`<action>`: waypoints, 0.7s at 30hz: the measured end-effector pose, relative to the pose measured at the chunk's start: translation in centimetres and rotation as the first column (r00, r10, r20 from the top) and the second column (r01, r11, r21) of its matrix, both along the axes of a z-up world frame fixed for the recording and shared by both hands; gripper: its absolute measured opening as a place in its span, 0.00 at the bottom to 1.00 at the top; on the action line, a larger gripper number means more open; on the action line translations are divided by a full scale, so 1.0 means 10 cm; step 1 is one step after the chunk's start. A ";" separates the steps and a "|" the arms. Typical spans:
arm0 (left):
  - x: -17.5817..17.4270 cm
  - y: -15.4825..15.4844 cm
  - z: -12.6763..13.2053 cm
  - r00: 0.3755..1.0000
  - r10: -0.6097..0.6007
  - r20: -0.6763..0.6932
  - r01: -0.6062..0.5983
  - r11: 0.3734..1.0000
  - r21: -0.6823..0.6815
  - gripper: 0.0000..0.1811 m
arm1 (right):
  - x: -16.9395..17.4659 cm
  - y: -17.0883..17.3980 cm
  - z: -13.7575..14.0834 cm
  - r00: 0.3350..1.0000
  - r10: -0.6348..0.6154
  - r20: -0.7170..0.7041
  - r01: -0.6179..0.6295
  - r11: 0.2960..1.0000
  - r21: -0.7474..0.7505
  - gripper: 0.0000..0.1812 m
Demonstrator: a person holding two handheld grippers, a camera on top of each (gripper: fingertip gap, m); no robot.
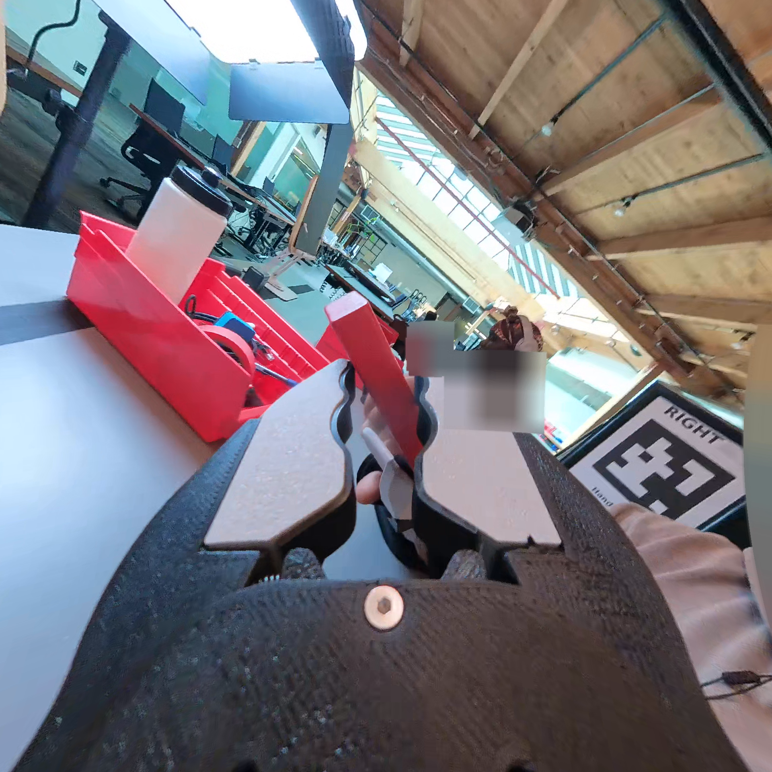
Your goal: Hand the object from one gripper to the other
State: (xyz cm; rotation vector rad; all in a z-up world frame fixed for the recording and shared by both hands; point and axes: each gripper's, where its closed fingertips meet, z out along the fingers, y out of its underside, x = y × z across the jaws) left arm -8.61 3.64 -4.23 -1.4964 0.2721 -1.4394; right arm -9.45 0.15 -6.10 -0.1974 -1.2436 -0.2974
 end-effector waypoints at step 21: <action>0.07 -0.57 0.53 0.987 0.115 -0.108 -0.020 0.771 0.637 0.11 | 0.12 -0.19 0.37 0.800 0.435 -0.412 -0.447 -0.026 -0.894 0.09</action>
